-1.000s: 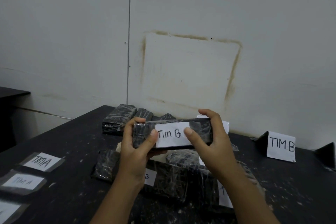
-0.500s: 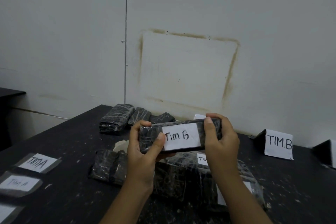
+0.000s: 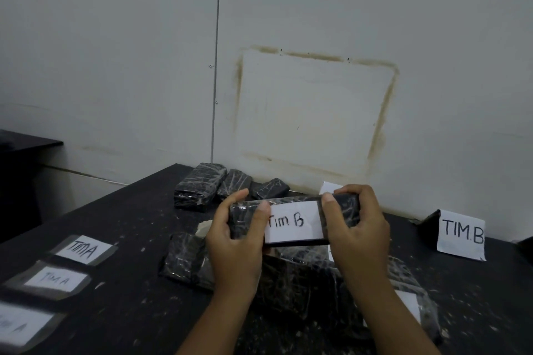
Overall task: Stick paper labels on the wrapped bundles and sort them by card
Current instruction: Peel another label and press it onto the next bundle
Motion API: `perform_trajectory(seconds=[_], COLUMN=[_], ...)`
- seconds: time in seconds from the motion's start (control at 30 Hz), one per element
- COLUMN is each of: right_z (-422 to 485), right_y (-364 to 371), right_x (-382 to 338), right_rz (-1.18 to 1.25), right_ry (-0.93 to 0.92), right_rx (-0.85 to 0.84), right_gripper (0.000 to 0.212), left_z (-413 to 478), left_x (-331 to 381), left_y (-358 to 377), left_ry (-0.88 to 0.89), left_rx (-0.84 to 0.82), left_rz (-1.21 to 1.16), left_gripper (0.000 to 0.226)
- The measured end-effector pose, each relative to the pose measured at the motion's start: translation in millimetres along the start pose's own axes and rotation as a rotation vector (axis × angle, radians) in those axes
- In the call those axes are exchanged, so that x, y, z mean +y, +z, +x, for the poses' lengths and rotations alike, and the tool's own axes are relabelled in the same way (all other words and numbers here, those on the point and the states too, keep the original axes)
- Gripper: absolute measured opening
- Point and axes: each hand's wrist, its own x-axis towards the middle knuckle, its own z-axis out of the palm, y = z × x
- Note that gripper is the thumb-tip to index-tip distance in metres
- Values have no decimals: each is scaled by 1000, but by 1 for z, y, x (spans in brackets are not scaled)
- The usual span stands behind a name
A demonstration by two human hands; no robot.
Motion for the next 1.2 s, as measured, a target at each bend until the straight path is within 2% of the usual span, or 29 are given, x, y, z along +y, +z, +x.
perform_trajectory(seconds=[0.27, 0.37, 0.5, 0.63, 0.67, 0.9, 1.0, 1.07, 1.17, 1.2], right_z=[-6, -8, -7, 0, 1, -2, -3, -2, 5, 7], right_y=[5, 7, 7, 2, 1, 4, 6, 5, 0, -2], right_x=[0, 1, 1, 4, 4, 1, -1, 0, 6, 7], right_rz=[-8, -26, -31, -39, -39, -82, -85, -89, -60, -52], right_ry=[10, 29, 46, 83, 87, 105, 117, 144, 209, 226], right_rx=[4, -19, 8, 24, 22, 0, -17, -16, -26, -30], right_gripper=[14, 12, 18, 17, 17, 14, 15, 15, 15, 15], left_z=[3, 9, 11, 6, 5, 10, 11, 12, 16, 18], left_x=[-7, -13, -8, -1, -1, -6, -6, -2, -1, -3], left_y=[-3, -7, -8, -4, -4, -6, -8, -10, -14, -15], left_ry=[184, 206, 126, 53, 64, 190, 193, 138, 3, 1], left_rx=[133, 157, 58, -122, -132, 6, 22, -35, -257, -317], left_rz=[47, 114, 97, 92, 105, 105, 105, 102, 63, 101], left_gripper=[15, 21, 24, 7, 11, 21, 27, 26, 20, 31])
